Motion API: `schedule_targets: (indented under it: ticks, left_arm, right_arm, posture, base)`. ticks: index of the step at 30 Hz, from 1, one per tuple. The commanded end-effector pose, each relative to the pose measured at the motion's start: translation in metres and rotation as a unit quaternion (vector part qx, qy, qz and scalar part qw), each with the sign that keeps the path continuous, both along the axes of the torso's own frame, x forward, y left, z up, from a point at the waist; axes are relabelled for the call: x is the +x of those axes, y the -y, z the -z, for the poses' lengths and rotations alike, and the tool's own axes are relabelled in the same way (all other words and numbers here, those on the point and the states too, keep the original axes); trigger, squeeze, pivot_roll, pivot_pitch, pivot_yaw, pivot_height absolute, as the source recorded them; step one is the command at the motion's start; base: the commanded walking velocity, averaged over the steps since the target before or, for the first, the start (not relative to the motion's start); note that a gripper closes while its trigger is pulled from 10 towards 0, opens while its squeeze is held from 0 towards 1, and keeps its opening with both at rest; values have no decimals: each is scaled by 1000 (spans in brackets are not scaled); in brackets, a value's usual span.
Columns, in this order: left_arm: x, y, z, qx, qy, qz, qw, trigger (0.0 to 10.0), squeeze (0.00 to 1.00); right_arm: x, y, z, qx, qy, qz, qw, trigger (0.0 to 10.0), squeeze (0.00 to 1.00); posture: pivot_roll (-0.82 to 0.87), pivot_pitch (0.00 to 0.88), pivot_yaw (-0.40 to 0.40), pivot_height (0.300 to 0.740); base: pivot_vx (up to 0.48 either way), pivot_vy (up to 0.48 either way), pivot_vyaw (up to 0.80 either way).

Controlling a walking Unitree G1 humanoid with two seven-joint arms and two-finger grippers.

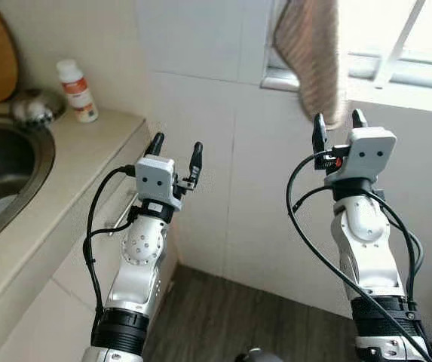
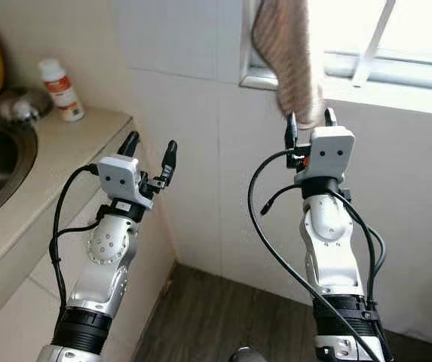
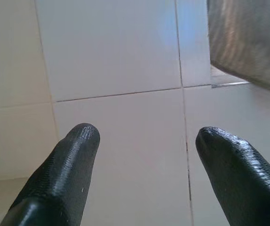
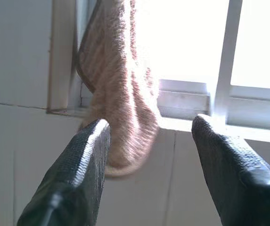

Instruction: Kitchen organization

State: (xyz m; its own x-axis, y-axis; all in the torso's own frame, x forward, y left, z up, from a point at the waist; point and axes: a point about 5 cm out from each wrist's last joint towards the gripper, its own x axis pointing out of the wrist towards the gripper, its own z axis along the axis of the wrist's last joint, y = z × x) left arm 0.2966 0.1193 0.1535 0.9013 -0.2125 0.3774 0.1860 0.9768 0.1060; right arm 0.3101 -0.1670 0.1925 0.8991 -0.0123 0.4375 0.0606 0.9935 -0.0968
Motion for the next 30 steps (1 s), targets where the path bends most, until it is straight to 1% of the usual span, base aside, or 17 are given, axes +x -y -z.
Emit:
schedule_targets:
  ticks: [1,4,8,14,30]
  left_arm:
    - [0,-2,-1,2,1,-1,1000,10000,0]
    - [0,-2,-1,-1,5,-2,1000,10000,0]
    - [-1,-1,-2,3,10,-2,1000,10000,0]
    - [-1,0,0,12,5,0,1000,10000,0]
    - [0,0,0,13,5,-1,1000,10000,0]
  right_arm:
    - [0,-5,-6,-1,15,-8,1000,10000,0]
    - [0,-5,-6,-2,15,-8,1000,10000,0]
    - [0,-5,-5,-3,15,-8,1000,10000,0]
    - [0,-6,-5,-3,15,-7,1000,10000,0]
    - [0,-4,-6,-4,17,-1,1000,10000,0]
  posture:
    - [-90,0,26,740]
    - [-91,0,25,740]
    - [-91,0,25,740]
    - [-91,0,26,740]
    - [-92,0,24,740]
  base:
    - [0,480,-800]
    - [0,430,-800]
    - [0,0,-800]
    - [0,0,-800]
    - [0,-480,-800]
